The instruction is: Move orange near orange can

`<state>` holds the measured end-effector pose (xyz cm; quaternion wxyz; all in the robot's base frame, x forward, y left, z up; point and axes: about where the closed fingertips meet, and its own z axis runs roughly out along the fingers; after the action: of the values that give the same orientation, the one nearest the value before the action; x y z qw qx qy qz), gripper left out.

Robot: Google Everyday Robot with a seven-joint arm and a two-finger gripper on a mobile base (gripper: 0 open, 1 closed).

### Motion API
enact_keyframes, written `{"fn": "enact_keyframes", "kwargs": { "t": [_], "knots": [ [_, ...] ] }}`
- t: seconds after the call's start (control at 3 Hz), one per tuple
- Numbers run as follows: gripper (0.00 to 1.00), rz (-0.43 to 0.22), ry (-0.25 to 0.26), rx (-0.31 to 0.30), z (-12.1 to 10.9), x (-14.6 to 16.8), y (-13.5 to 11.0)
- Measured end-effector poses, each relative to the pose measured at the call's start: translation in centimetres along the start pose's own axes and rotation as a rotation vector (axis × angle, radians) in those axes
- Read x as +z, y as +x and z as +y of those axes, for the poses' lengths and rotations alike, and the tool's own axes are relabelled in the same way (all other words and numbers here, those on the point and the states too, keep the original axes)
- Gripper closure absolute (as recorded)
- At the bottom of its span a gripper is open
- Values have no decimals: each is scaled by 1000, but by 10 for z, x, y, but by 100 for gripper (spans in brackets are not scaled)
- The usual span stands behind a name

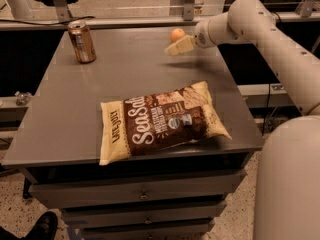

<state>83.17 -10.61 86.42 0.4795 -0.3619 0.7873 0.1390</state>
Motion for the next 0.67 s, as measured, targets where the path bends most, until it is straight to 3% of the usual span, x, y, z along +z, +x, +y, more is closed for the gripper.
{"fn": "enact_keyframes", "kwargs": {
  "t": [0.67],
  "knots": [
    [0,-58,57,42,-27,41,-11]
  ]
}}
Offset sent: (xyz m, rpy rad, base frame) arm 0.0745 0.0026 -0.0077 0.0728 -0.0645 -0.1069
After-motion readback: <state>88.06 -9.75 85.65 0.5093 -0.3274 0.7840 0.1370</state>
